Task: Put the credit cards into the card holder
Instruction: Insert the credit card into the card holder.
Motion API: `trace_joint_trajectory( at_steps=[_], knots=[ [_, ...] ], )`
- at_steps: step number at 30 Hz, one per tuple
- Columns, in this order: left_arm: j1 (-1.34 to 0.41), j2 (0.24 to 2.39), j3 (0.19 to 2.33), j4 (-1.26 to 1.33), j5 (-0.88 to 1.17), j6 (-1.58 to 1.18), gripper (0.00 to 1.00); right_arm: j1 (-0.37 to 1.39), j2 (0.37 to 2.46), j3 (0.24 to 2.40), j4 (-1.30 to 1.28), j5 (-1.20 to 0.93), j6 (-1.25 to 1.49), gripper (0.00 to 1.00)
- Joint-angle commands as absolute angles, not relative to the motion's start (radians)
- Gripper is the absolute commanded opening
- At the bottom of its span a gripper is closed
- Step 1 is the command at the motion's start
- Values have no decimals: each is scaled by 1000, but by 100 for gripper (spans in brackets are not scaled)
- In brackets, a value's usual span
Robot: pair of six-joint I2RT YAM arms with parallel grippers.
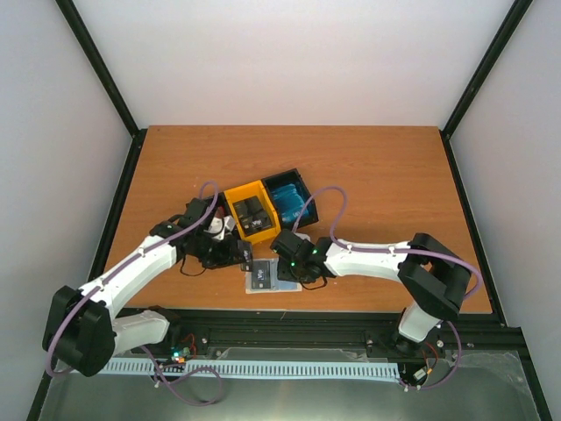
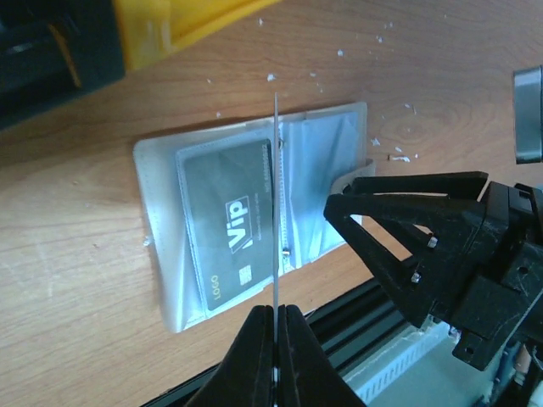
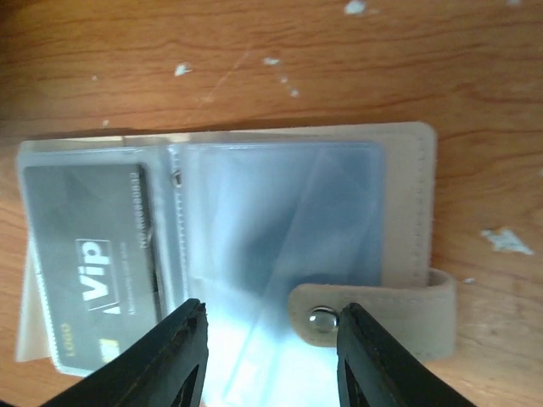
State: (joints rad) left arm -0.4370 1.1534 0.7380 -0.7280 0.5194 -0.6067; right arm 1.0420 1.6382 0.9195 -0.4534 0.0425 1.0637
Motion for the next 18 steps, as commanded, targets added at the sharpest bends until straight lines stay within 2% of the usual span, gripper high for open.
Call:
trace_joint_trajectory(
  at_steps=[1, 6, 10, 13, 18],
  knots=[
    [-445, 1172, 706, -660, 609, -611, 1, 1040, 1637, 903, -365, -2, 1085, 42],
    [-445, 1221, 677, -648, 611, -604, 1, 1049, 1578, 919, -407, 90, 1074, 41],
    [-444, 1235, 662, -634, 623, -602, 1, 1051, 1534, 895, -273, -19, 965, 48],
    [-444, 1241, 661, -629, 626, -599, 1, 1059, 1576, 923, -233, -122, 918, 51],
    [-445, 1258, 651, -622, 627, -598, 1, 1099, 1727, 1060, -419, -39, 923, 52]
  ],
)
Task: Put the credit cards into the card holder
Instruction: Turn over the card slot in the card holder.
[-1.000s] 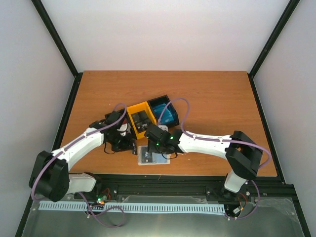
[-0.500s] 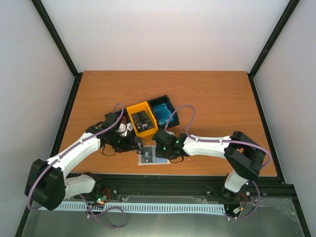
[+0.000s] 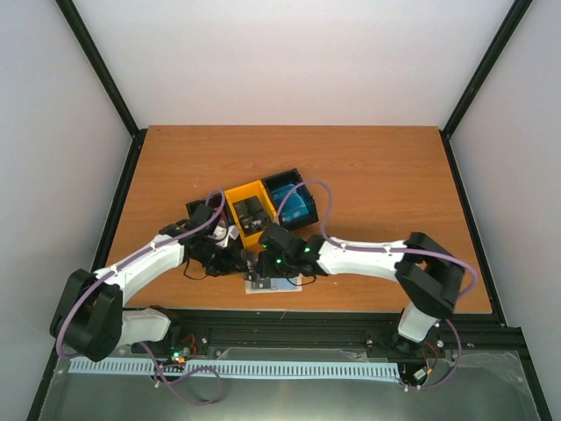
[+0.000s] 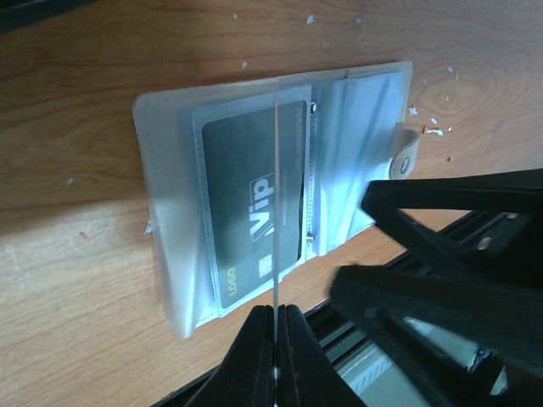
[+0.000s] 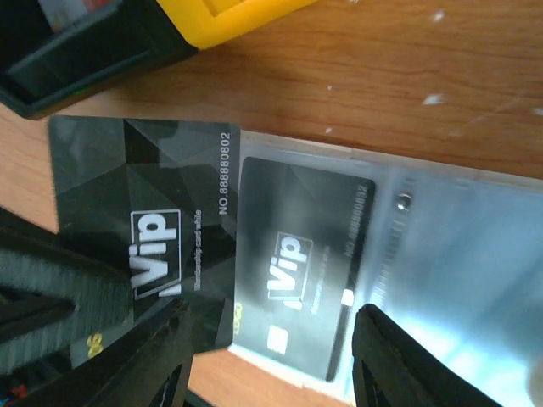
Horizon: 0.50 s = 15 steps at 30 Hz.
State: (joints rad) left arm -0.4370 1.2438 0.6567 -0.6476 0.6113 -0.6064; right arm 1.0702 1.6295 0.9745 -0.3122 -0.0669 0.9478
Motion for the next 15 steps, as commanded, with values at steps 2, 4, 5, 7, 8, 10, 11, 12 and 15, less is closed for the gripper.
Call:
trace_joint_trajectory(
  at_steps=[2, 4, 5, 7, 8, 10, 11, 12, 15],
  knots=[
    [-444, 1262, 645, -621, 624, -599, 1, 1104, 1761, 1097, -486, 8, 956, 52],
    [-445, 1267, 644, -626, 614, -598, 1, 1109, 1768, 1114, -543, 66, 989, 52],
    [-445, 1270, 644, -632, 603, -598, 1, 1109, 1763, 1116, -566, 91, 1007, 52],
    [-445, 1279, 643, -641, 582, -600, 1, 1109, 1753, 1115, -605, 135, 1032, 52],
    [-445, 1284, 642, -642, 578, -600, 1, 1109, 1749, 1115, -624, 156, 1043, 52],
    [-445, 1292, 639, -641, 575, -600, 1, 1109, 1745, 1115, -654, 181, 1058, 54],
    [-445, 1295, 638, -642, 575, -601, 1, 1109, 1747, 1113, -666, 188, 1067, 55],
    [-445, 1297, 639, -642, 570, -602, 1, 1109, 1750, 1108, -671, 188, 1072, 56],
    [-445, 1302, 641, -645, 563, -603, 1, 1109, 1761, 1095, -662, 173, 1087, 58]
  ],
)
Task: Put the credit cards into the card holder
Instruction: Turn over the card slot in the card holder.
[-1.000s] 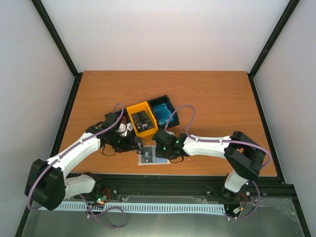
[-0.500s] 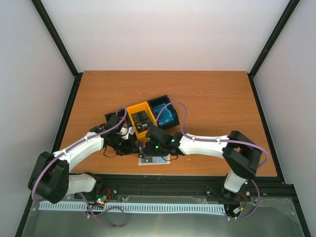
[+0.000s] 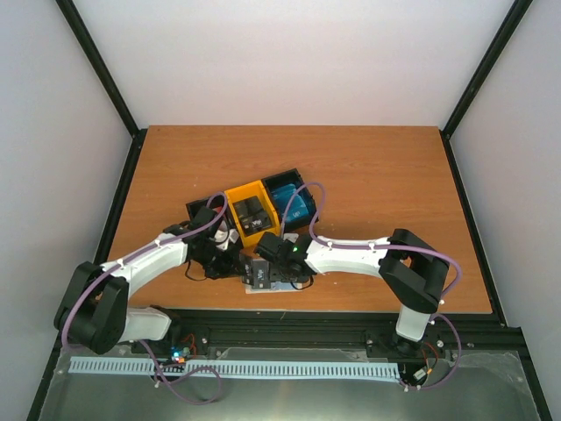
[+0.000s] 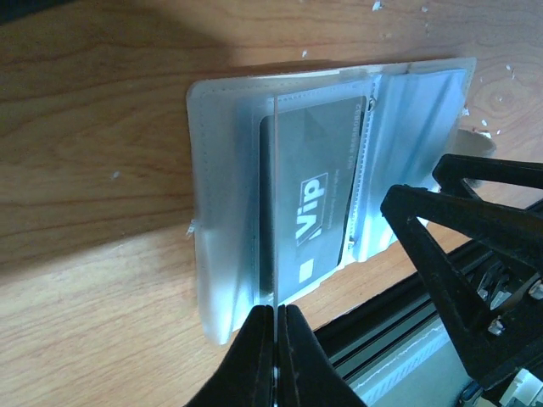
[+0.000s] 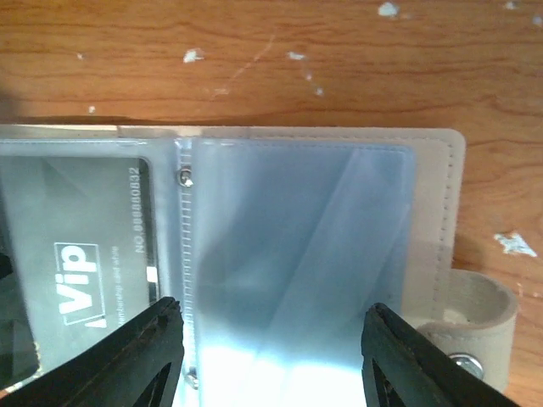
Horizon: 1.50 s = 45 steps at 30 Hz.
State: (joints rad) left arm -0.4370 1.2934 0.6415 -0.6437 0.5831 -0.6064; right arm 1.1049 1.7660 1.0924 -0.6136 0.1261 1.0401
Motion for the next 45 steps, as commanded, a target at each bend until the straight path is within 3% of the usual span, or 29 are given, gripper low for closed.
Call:
trace_joint_trajectory(
  at_steps=[1, 11, 23, 31, 45],
  knots=[
    [-445, 1304, 641, -646, 563, -601, 1, 1109, 1763, 1089, -656, 168, 1093, 58],
    [-445, 1330, 644, -657, 542, -608, 1, 1099, 1793, 1049, -491, 18, 1067, 59],
    [-445, 1352, 650, -675, 513, -619, 0, 1067, 1756, 916, -108, -193, 1068, 61],
    [-445, 1342, 654, -679, 511, -620, 1, 1057, 1657, 858, 47, -192, 1025, 62],
    [-444, 1337, 656, -680, 513, -617, 1, 1056, 1587, 917, -380, 161, 1050, 61]
  ],
)
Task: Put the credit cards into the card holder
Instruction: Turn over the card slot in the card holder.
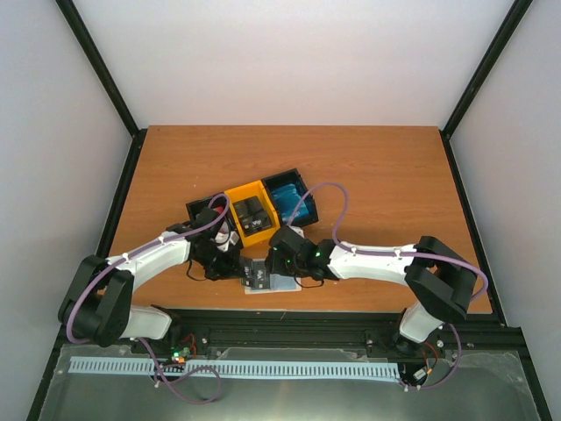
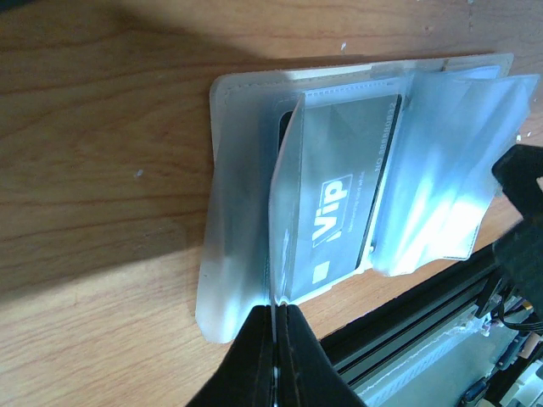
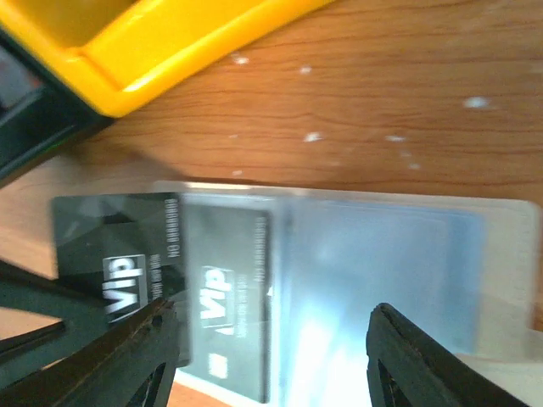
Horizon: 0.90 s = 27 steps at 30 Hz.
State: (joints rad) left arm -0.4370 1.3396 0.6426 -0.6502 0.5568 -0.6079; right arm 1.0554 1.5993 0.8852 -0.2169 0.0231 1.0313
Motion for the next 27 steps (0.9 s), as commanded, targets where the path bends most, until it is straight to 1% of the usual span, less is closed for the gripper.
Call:
trace_joint_trajectory(
  at_steps=[1, 4, 8, 16, 23, 27],
  knots=[
    [-445, 1337, 658, -680, 512, -617, 1, 1055, 1588, 919, -399, 178, 1062, 61],
    [-445, 1338, 658, -681, 512, -617, 1, 1055, 1601, 932, -445, 203, 1091, 61],
    [-445, 1337, 658, -682, 514, -616, 1, 1055, 1636, 952, -459, 181, 1085, 61],
    [-444, 1336, 658, -681, 515, -615, 1, 1055, 1662, 927, -322, 56, 1041, 61],
    [-445, 1337, 660, -681, 518, -615, 1, 1054, 1723, 965, -350, -25, 1063, 62],
    [-445, 1336, 661, -683, 517, -615, 1, 1054, 1739, 940, -236, -108, 1061, 65]
  ],
)
